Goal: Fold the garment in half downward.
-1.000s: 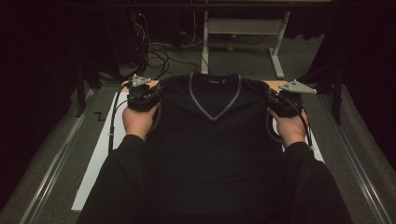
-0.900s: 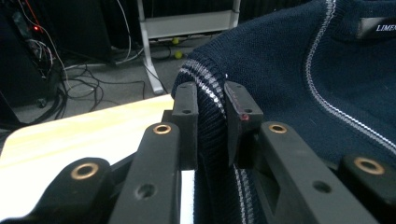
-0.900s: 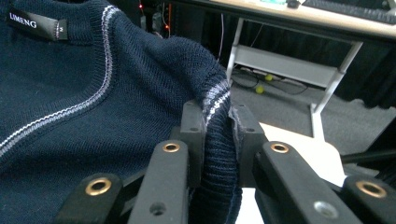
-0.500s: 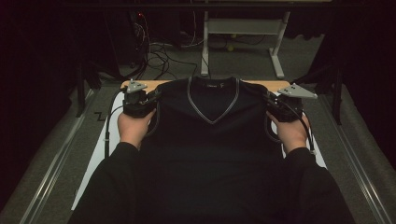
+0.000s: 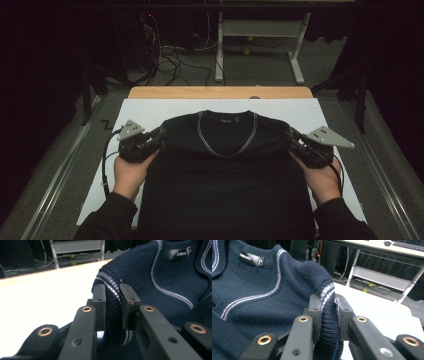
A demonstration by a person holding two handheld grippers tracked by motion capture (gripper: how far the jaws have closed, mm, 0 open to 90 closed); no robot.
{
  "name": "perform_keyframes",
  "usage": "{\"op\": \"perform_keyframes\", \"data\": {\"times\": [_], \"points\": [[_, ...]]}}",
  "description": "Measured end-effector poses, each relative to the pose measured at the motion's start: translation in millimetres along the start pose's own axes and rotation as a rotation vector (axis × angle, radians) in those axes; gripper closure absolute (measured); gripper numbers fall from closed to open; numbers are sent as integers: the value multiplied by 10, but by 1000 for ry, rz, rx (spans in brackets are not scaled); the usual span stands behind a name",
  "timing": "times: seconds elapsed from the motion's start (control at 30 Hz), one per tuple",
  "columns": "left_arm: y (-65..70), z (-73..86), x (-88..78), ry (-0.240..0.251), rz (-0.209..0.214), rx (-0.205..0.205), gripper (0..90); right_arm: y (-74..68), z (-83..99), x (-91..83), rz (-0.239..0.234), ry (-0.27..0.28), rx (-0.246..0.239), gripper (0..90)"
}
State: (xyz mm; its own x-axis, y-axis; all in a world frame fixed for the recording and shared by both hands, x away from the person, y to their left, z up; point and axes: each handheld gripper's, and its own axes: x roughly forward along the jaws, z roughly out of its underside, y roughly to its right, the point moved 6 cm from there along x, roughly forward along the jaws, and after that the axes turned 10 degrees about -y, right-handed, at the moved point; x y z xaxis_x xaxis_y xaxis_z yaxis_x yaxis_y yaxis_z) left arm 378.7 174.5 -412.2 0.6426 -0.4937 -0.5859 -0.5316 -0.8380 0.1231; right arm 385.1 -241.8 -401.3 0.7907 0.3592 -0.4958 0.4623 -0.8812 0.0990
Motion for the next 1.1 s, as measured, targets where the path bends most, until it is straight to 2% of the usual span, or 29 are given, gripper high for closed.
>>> {"op": "perform_keyframes", "data": {"times": [0.07, 0.13, 0.17, 0.2, 0.23, 0.33, 0.4, 0.5, 0.67, 0.97, 1.1], "points": [[44, 163, -15, -19, 10, 9, 721, -21, 63, -21, -8, -5, 1, 787], [82, 304, -34, -34, 25, 6, 720, -97, 241, -89, -17, -16, -21, 786], [101, 363, -44, -38, 29, 7, 720, -97, 241, -89, -17, -16, -21, 786], [118, 416, -54, -43, 29, 11, 720, -149, 351, -134, -26, -22, -22, 786], [140, 466, -60, -49, 27, 15, 720, -149, 351, -134, -26, -22, -22, 786], [212, 597, -84, -68, 35, 33, 720, -217, 511, -195, -35, -34, -18, 786], [276, 673, -110, -79, 47, 49, 721, -267, 675, -238, -14, -70, -27, 785], [356, 778, -169, -92, 61, 67, 721, -286, 767, -276, -23, -80, -20, 785], [432, 992, -295, -113, 86, 65, 720, -346, 898, -451, -47, -80, -12, 782], [517, 1122, -413, -122, 103, 63, 719, -457, 994, -643, -76, -83, -8, 782], [498, 1175, -358, -165, 105, 58, 716, -489, 1065, -648, -81, -116, -20, 780]]}}
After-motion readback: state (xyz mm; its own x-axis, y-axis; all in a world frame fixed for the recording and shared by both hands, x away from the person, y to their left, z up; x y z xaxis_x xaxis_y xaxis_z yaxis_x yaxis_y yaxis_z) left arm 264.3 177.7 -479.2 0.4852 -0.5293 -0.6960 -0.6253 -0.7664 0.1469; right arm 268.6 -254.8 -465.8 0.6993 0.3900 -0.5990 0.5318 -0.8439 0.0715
